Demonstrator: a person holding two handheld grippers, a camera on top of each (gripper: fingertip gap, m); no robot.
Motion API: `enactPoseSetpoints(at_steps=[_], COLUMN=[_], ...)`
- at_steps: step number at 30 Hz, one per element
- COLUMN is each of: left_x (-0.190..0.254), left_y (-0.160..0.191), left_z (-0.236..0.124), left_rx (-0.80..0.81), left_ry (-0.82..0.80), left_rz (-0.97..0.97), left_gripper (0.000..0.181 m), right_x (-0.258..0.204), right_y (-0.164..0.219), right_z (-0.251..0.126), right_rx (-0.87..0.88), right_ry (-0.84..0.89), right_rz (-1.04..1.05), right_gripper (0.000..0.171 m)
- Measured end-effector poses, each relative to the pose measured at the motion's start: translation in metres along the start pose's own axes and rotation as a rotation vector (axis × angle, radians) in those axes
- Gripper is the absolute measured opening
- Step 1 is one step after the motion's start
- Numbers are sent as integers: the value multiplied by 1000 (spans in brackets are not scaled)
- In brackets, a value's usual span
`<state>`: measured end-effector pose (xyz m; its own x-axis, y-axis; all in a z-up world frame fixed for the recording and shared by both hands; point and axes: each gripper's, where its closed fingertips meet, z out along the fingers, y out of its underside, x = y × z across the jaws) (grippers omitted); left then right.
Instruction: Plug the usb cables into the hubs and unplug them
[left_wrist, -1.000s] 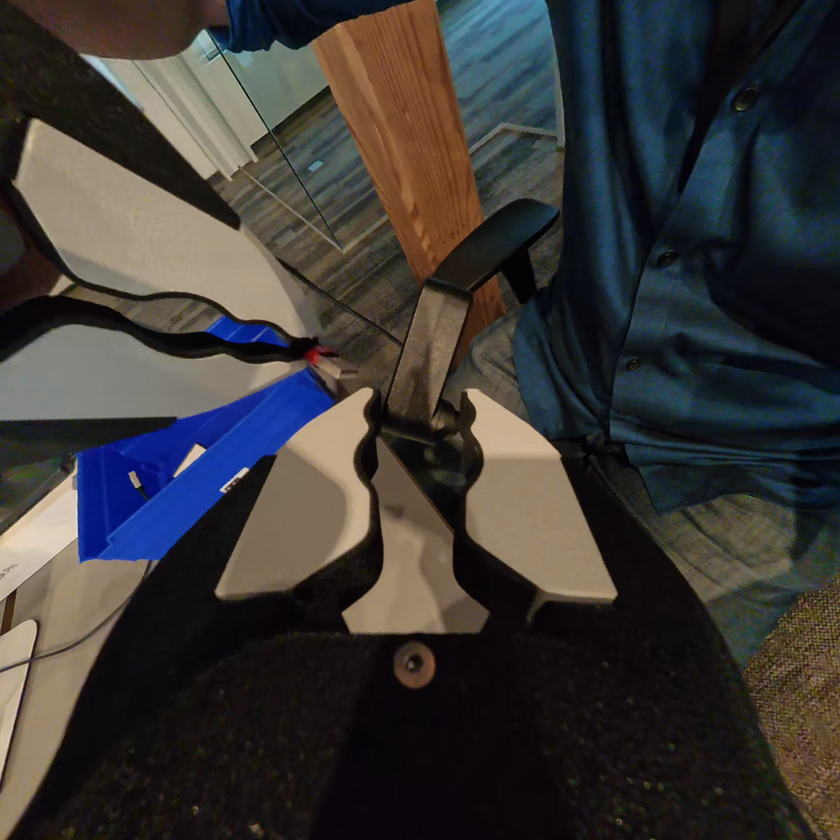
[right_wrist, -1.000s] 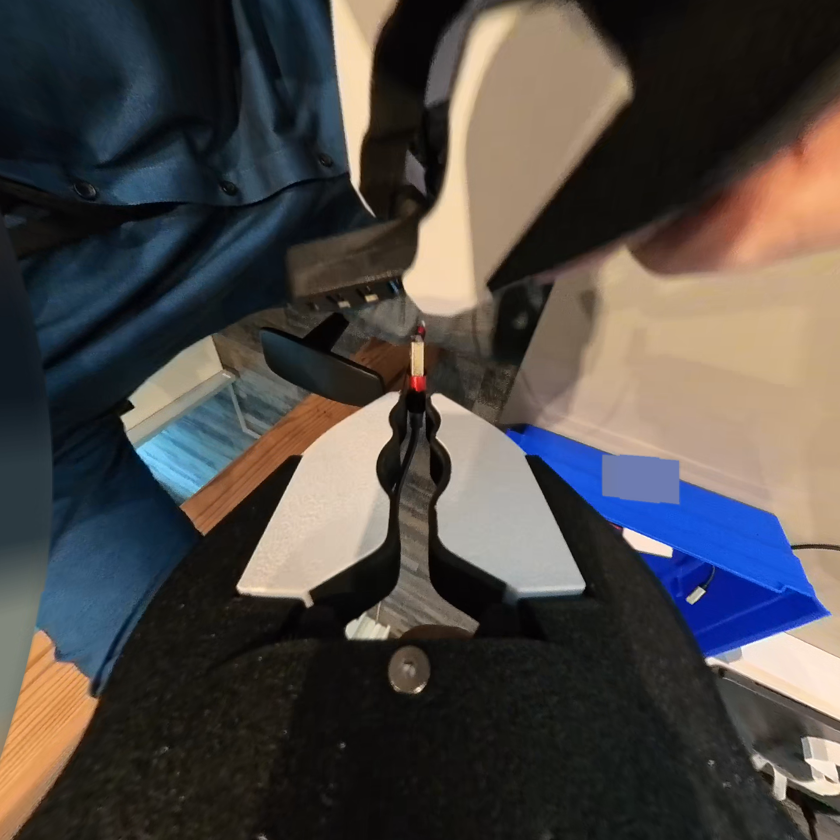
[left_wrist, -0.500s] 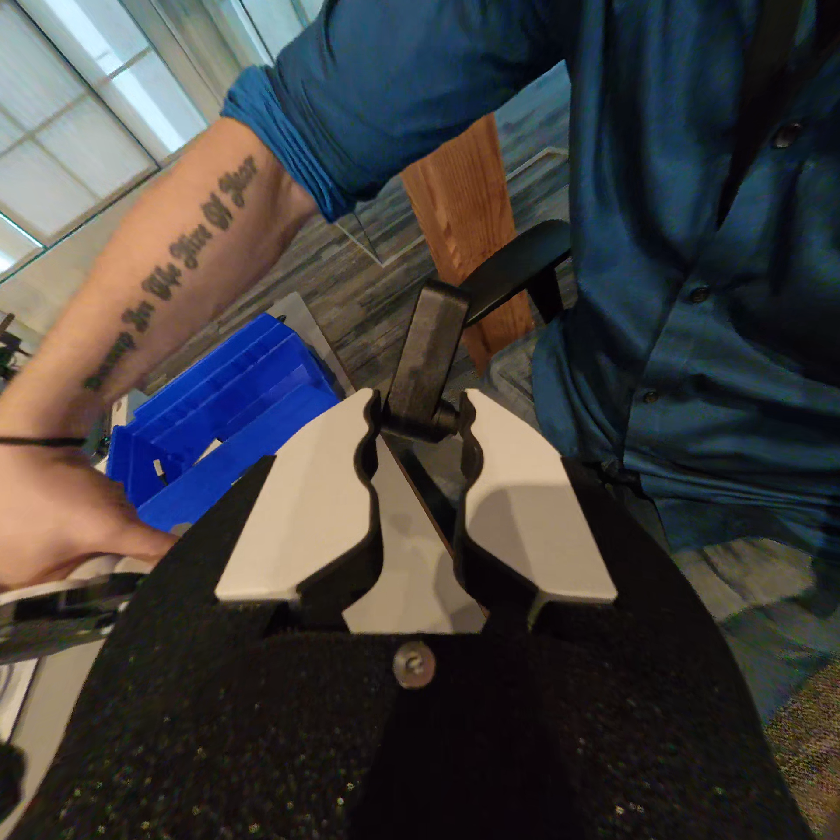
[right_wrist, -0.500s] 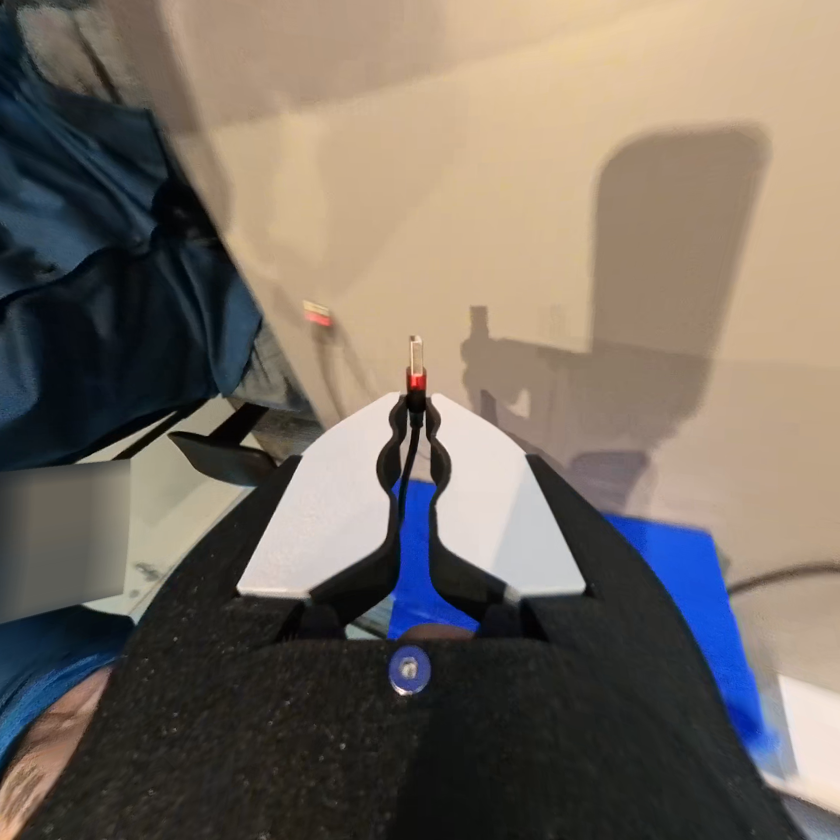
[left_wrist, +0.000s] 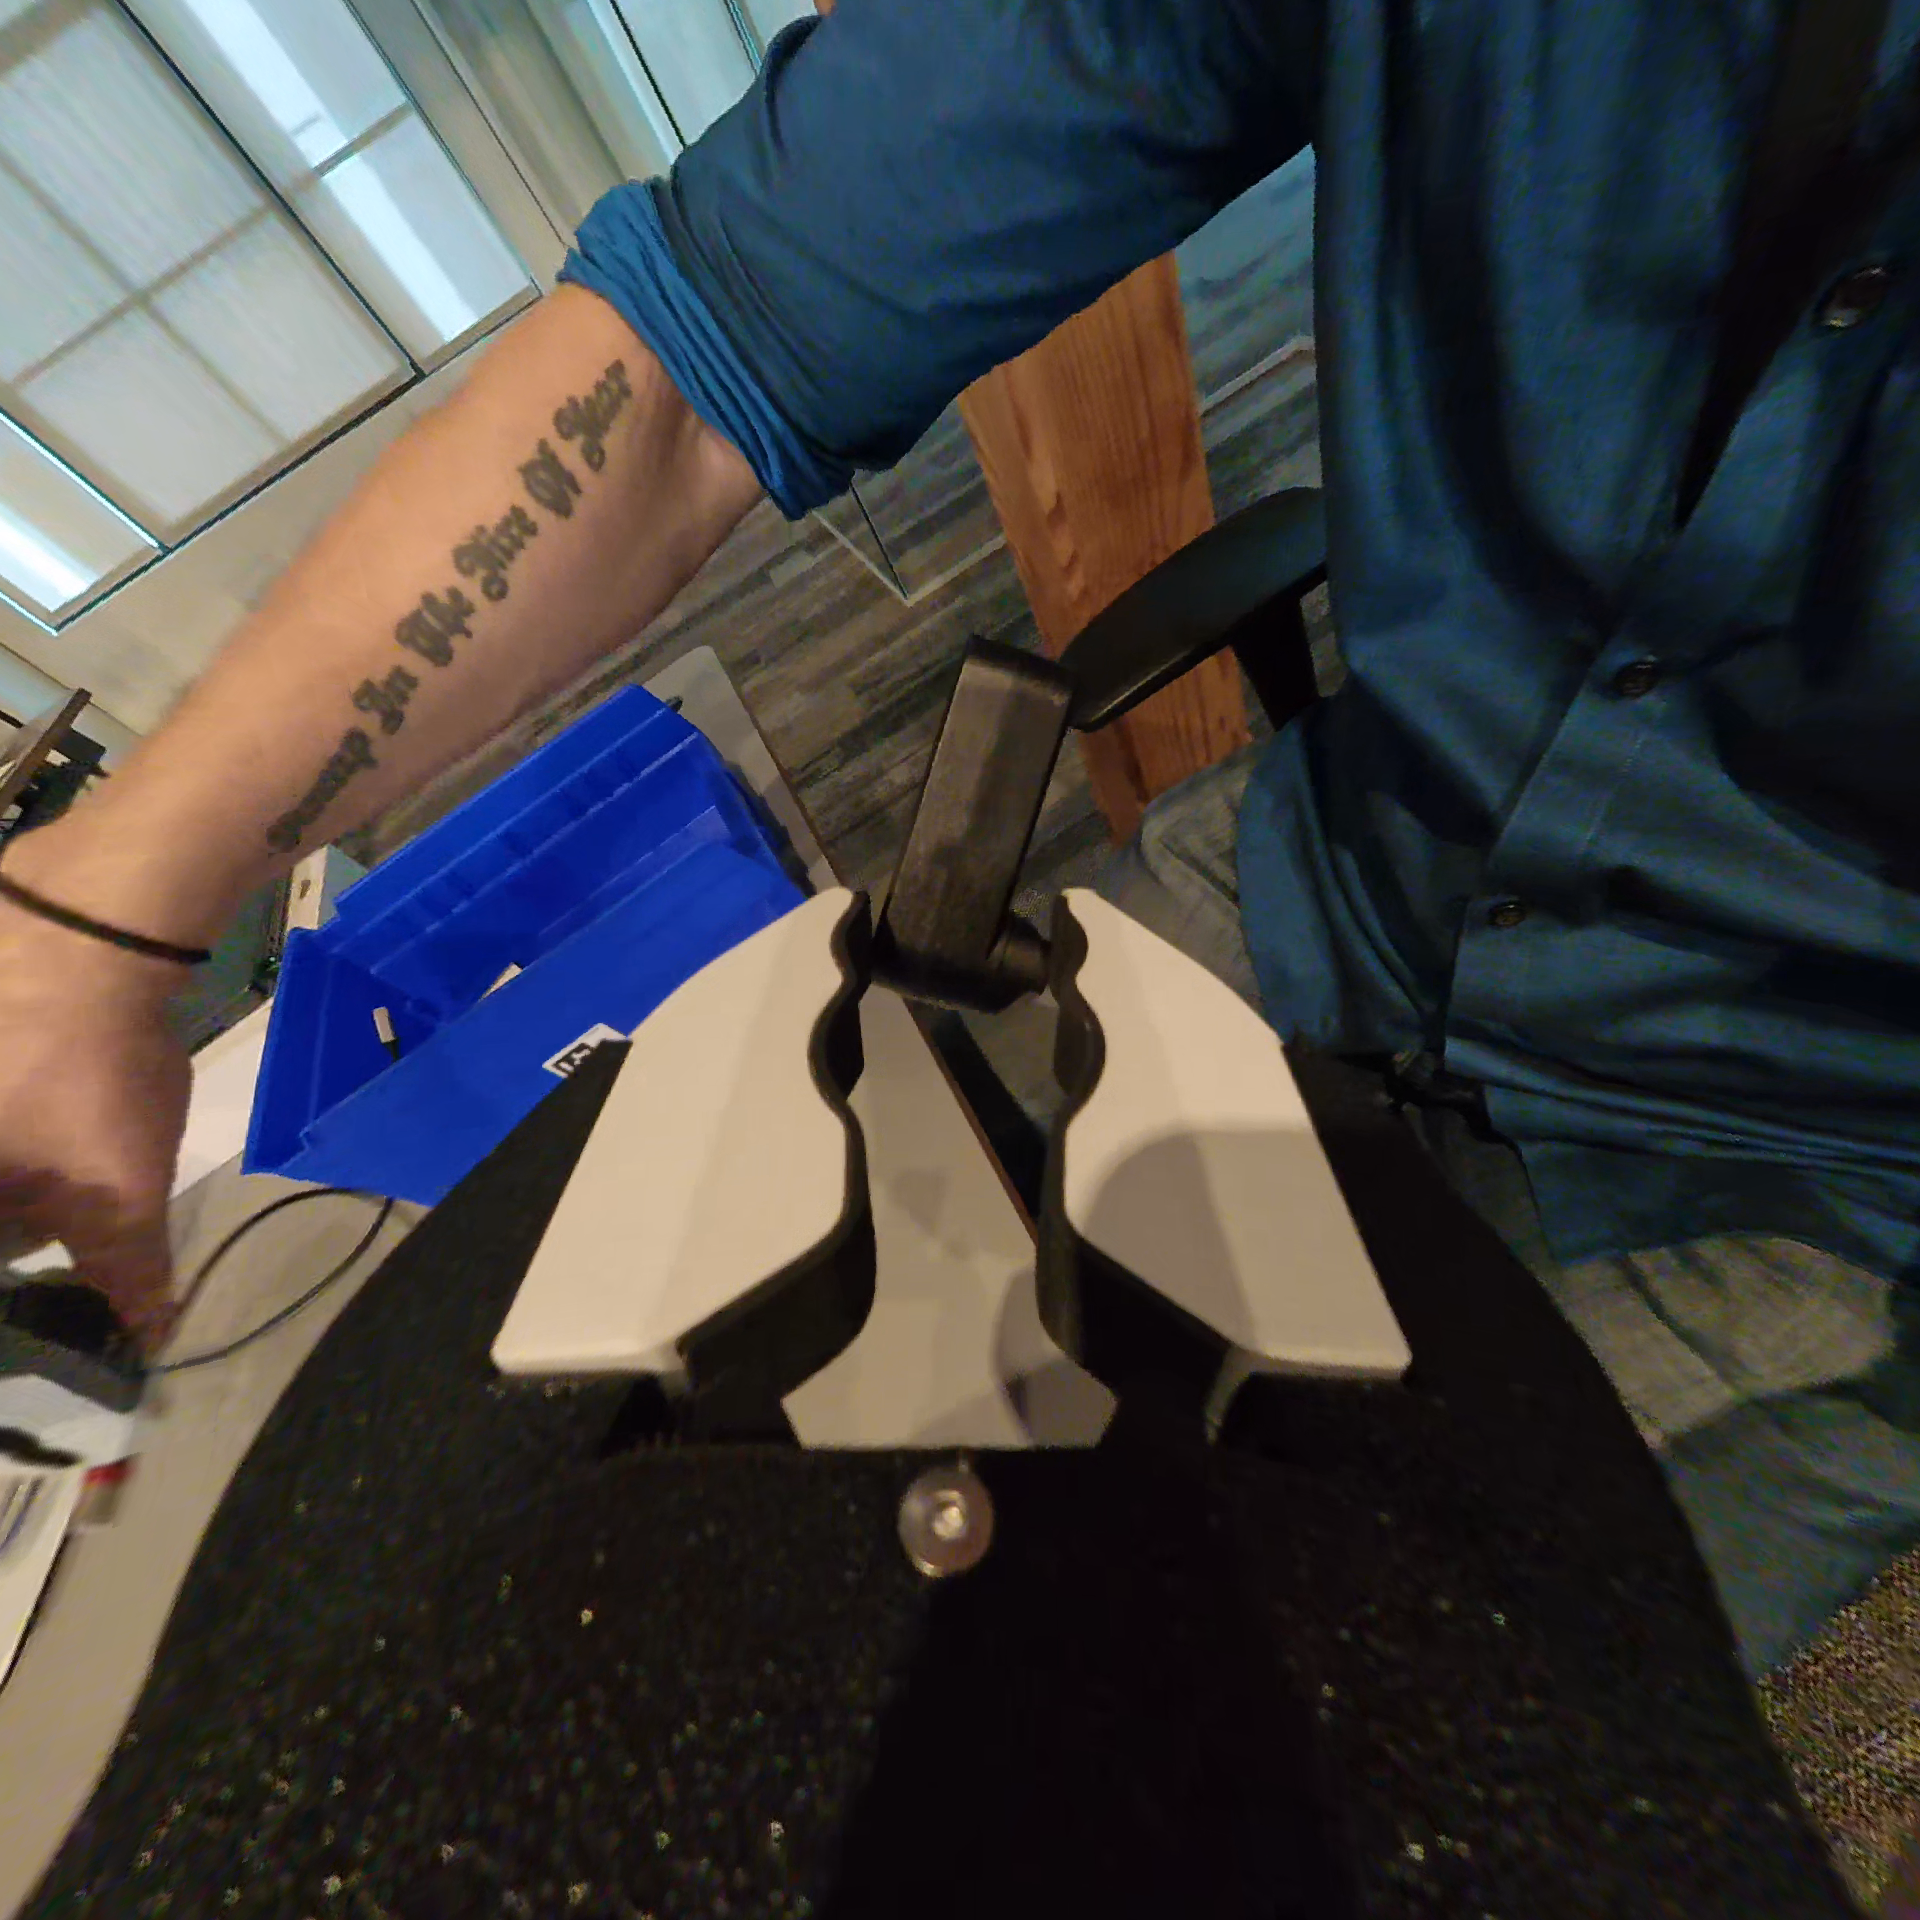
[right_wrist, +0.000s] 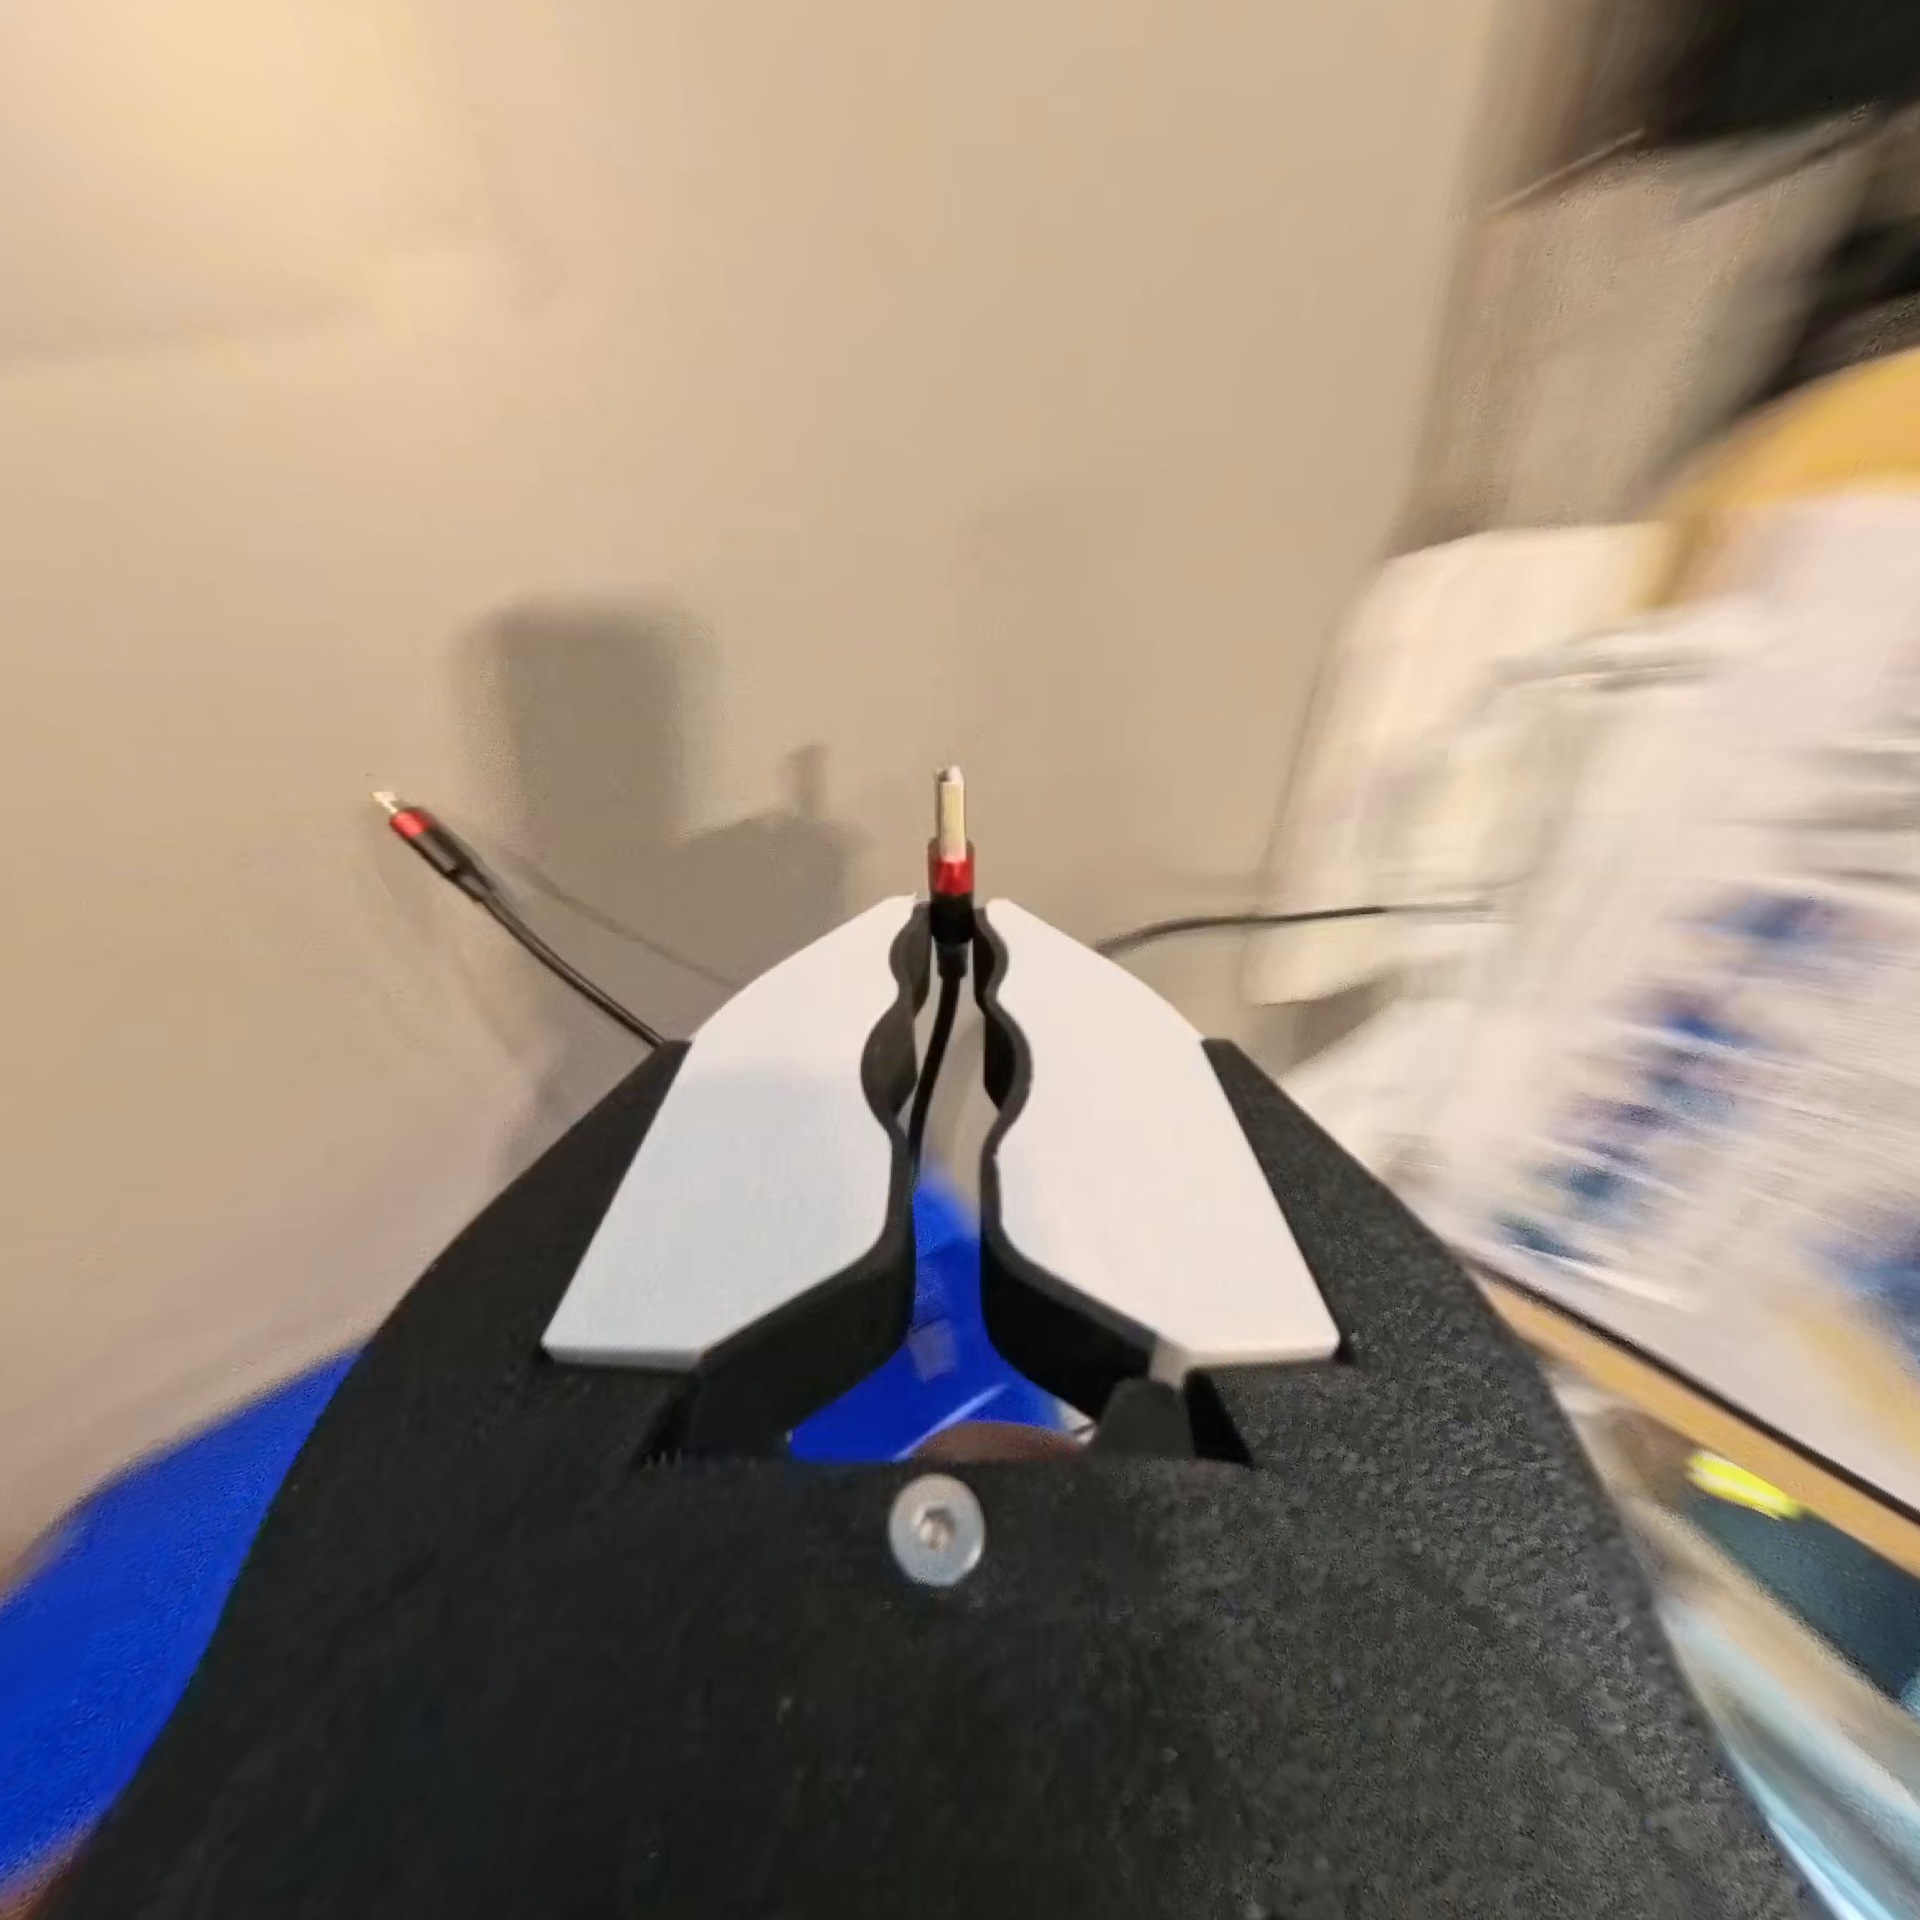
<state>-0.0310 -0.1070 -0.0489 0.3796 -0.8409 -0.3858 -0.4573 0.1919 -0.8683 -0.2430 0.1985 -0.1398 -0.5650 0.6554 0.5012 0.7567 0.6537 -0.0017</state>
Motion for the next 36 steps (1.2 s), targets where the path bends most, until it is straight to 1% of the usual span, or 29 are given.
enactPoseSetpoints(at_steps=[1, 4, 8, 11, 15, 19, 21, 25, 27, 29, 30, 32, 33, 34, 35, 36], left_x=[0, 1, 2, 4, 5, 5, 5, 4, 3, 2, 2, 2, 2, 2, 2, 1], left_y=[0, -1, -1, -1, -3, -3, -1, 5, 8, 9, 10, 11, 11, 11, 11, 11], left_z=[0, -1, -1, -2, -5, -8, -10, -13, -14, -16, -17, -19, -20, -20, -21, -21], left_rx=[-2, -3, -14, -26, -23, -26, -34, -47, -53, -54, -52, -46, -42, -38, -33, -30], left_ry=[-2, -4, -8, -7, -9, -15, -20, -29, -31, -33, -34, -36, -36, -35, -34, -32], left_rz=[0, 1, 0, -3, -2, -5, -9, -20, -26, -28, -29, -32, -34, -35, -36, -37], left_gripper=[33, 33, 33, 33, 32, 32, 33, 33, 33, 32, 32, 32, 32, 33, 33, 32], right_x=[11, 4, -55, -96, -128, -148, -158, -164, -169, -174, -176, -178, -174, -168, -159, -149], right_y=[-8, -18, -19, -14, -6, 3, 6, 7, 7, 7, 7, 8, 4, 1, -1, -2], right_z=[-9, -21, 1, 16, 24, 32, 36, 35, 32, 24, 18, 2, -9, -20, -26, -27], right_rx=[63, 136, 141, 137, 138, 131, 138, 171, 197, 244, 263, 290, 319, 351, 363, 359], right_ry=[126, 368, 455, 431, 402, 348, 316, 237, 127, -53, -183, -534, -708, -877, -1005, -1083], right_rz=[-22, -135, -261, -311, -373, -426, -466, -435, -381, -307, -242, -60, 39, 120, 180, 221], right_gripper=[6, 6, 6, 6, 6, 7, 13, 14, 18, 34, 35, 36, 40, 38, 37, 38])
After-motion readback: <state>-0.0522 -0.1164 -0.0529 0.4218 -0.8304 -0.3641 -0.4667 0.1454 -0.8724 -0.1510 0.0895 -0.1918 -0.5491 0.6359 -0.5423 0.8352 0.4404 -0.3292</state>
